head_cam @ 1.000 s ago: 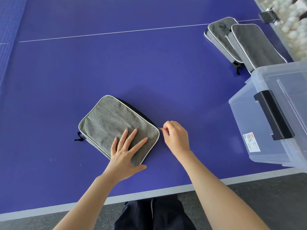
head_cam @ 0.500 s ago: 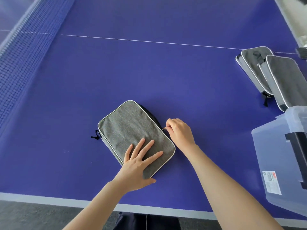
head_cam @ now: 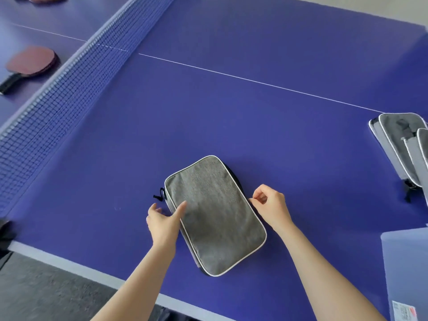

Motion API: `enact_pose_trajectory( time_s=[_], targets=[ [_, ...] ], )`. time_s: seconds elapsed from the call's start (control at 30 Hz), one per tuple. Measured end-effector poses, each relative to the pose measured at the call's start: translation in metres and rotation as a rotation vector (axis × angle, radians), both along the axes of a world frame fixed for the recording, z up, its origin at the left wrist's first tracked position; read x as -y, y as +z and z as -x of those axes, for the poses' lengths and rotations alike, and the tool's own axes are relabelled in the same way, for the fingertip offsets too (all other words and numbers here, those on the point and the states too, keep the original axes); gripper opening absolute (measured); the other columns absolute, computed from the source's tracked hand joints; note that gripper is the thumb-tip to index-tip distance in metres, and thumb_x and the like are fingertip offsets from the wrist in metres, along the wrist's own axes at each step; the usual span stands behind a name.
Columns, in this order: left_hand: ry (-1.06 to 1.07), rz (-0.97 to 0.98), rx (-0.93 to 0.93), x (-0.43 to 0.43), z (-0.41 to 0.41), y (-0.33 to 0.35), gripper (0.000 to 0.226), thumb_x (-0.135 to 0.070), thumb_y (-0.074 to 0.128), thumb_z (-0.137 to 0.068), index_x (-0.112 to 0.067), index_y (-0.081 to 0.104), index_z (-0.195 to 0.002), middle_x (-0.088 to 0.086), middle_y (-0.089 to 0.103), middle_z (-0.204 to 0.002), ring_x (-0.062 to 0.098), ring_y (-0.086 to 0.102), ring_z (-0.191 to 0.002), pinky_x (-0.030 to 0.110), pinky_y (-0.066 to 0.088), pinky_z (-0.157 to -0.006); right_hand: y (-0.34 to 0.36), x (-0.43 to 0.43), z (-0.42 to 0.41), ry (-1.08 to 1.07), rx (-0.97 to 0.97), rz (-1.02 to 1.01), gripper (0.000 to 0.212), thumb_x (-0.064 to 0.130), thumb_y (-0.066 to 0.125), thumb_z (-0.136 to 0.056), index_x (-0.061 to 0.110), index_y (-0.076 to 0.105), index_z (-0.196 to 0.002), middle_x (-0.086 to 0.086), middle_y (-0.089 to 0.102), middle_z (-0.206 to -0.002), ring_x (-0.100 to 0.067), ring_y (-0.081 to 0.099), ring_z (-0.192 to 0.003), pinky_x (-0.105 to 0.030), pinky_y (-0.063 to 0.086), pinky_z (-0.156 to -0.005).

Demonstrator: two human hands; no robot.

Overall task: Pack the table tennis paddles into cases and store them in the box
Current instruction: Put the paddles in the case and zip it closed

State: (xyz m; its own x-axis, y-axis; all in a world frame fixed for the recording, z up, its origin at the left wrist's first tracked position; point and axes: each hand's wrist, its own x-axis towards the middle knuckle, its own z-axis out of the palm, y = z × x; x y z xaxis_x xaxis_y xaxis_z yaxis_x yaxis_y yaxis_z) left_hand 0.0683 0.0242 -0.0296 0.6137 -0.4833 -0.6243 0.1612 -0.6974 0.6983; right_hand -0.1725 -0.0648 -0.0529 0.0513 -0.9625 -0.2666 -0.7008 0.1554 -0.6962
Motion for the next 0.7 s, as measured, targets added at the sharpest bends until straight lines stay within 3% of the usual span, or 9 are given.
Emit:
enact_pose_trajectory(
  time_s=[0.07,0.17,0.23,0.3,0.4,0.53,0.63,0.7],
  targets=[
    [0.088,-0.027,-0.162,0.013,-0.003,-0.001,0.098,-0.041,0.082,-0.072,-0.017,0.025,-0.148,0.005,0.049,-0.133,0.025,0.053,-0.112,0.039,0.044,-0.084,0.003,0.002,-0.002,-0.014,0.01,-0.023,0.016,0.016,0.07,-0.08,0.018,0.058,-0.069,0.008,0.062,-0.065,-0.003,0.056,-0.062,-0.015,0.041,-0.056],
    [0.172,-0.082,-0.288,0.028,-0.01,-0.004,0.093,-0.037,0.086,-0.067,-0.01,0.038,-0.141,0.01,0.056,-0.125,0.027,0.057,-0.109,0.042,0.05,-0.092,0.007,0.005,-0.003,-0.079,0.071,-0.103,0.014,0.02,0.071,-0.08,0.017,0.062,-0.071,0.006,0.065,-0.066,-0.006,0.059,-0.058,-0.017,0.046,-0.056],
    [0.183,-0.068,-0.338,0.032,-0.014,-0.005,0.067,-0.03,0.088,-0.065,-0.005,0.057,-0.119,0.011,0.06,-0.105,0.024,0.057,-0.091,0.037,0.05,-0.083,0.007,0.007,-0.003,-0.132,0.11,-0.171,0.012,0.016,0.071,-0.081,0.016,0.063,-0.072,0.003,0.065,-0.064,-0.003,0.057,-0.047,-0.012,0.043,-0.047],
    [0.183,-0.033,-0.379,0.034,-0.015,-0.005,0.048,-0.023,0.089,-0.065,-0.005,0.061,-0.1,0.013,0.064,-0.099,0.024,0.059,-0.08,0.036,0.051,-0.075,0.008,0.009,-0.004,-0.17,0.113,-0.248,0.01,0.009,0.068,-0.08,0.015,0.065,-0.073,0.0,0.065,-0.065,-0.004,0.055,-0.045,-0.009,0.041,-0.044],
    [0.187,0.018,-0.376,0.034,-0.014,-0.005,0.06,-0.017,0.087,-0.068,-0.005,0.056,-0.117,0.013,0.067,-0.112,0.028,0.067,-0.089,0.041,0.057,-0.078,0.009,0.012,-0.003,-0.174,0.091,-0.362,0.008,0.008,0.067,-0.08,0.015,0.069,-0.08,-0.001,0.066,-0.065,-0.01,0.055,-0.05,-0.014,0.043,-0.051],
    [0.176,0.116,-0.398,0.033,-0.011,-0.001,0.062,-0.014,0.086,-0.068,-0.009,0.05,-0.118,0.009,0.067,-0.105,0.024,0.069,-0.086,0.038,0.057,-0.07,0.014,0.015,0.0,-0.115,0.043,-0.458,0.004,0.011,0.067,-0.08,0.014,0.071,-0.08,-0.003,0.064,-0.063,-0.01,0.052,-0.053,-0.019,0.043,-0.052],
    [0.145,0.159,-0.398,0.032,-0.009,0.004,0.069,-0.015,0.087,-0.067,-0.011,0.048,-0.124,0.01,0.069,-0.109,0.027,0.07,-0.092,0.044,0.057,-0.082,0.02,0.013,0.0,-0.127,0.037,-0.477,0.006,0.011,0.064,-0.082,0.012,0.07,-0.08,-0.003,0.062,-0.062,-0.01,0.05,-0.053,-0.019,0.041,-0.049],
    [0.113,0.204,-0.396,0.031,-0.007,0.011,0.067,-0.014,0.087,-0.066,-0.013,0.05,-0.123,0.008,0.071,-0.107,0.025,0.071,-0.09,0.042,0.058,-0.081,0.026,0.01,0.002,-0.16,0.057,-0.471,0.01,0.009,0.061,-0.084,0.009,0.069,-0.08,-0.004,0.062,-0.064,-0.01,0.051,-0.054,-0.019,0.041,-0.05]
  ],
)
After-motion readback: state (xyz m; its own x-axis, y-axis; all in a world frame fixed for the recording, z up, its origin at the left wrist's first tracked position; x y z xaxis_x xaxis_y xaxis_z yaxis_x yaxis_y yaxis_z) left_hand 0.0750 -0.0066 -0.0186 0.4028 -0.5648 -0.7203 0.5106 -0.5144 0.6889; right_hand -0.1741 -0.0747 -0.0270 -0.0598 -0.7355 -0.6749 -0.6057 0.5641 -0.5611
